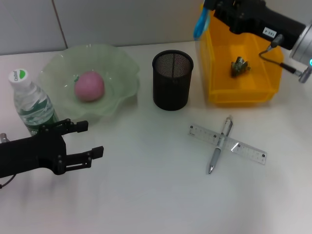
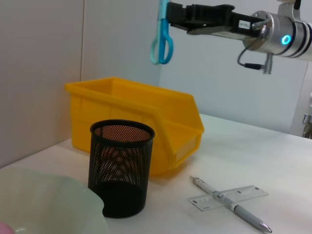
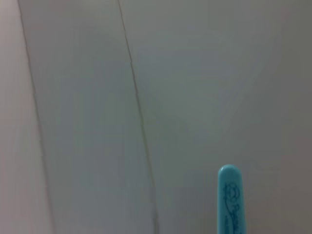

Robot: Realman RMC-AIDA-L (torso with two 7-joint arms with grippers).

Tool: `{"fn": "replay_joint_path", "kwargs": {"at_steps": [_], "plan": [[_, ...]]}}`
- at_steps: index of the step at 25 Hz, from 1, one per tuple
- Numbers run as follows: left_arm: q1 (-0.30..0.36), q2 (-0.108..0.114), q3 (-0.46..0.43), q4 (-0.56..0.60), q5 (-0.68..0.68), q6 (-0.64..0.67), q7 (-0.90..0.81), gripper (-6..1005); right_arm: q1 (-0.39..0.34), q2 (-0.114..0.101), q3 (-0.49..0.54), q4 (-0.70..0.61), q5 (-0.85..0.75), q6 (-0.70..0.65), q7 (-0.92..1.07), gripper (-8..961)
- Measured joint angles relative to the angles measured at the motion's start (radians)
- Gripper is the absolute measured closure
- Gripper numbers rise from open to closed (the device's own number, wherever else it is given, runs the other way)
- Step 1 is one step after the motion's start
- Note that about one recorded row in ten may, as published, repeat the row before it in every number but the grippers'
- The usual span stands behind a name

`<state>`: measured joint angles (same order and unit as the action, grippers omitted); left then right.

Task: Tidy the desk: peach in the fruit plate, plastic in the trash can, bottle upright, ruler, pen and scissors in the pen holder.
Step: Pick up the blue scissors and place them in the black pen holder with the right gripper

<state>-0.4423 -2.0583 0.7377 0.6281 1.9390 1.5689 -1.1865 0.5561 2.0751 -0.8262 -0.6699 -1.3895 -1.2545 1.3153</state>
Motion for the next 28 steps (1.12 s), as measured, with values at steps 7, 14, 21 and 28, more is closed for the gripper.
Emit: {"fn": "replay_joint_path", "kwargs": {"at_steps": [7, 14, 21, 28], "plan": [[0.002, -0.003, -0.002, -0.005, 0.000, -0.015, -0.002, 183, -0.003, 0.002, -0.008, -0.129, -0.024, 0.146, -0.284, 734], [0.001, -0.005, -0.003, -0.005, -0.001, -0.024, -0.002, 183, -0.008, 0.008, -0.118, -0.215, -0.026, 0.306, -0.508, 734], [0.000, -0.009, -0.003, -0.013, -0.010, -0.048, 0.016, 183, -0.028, 0.012, -0.254, -0.248, -0.013, 0.429, -0.739, 734], [0.004, -0.010, -0.003, -0.022, -0.029, -0.051, 0.039, 182, -0.061, 0.014, -0.375, -0.307, -0.006, 0.509, -0.914, 734]]}}
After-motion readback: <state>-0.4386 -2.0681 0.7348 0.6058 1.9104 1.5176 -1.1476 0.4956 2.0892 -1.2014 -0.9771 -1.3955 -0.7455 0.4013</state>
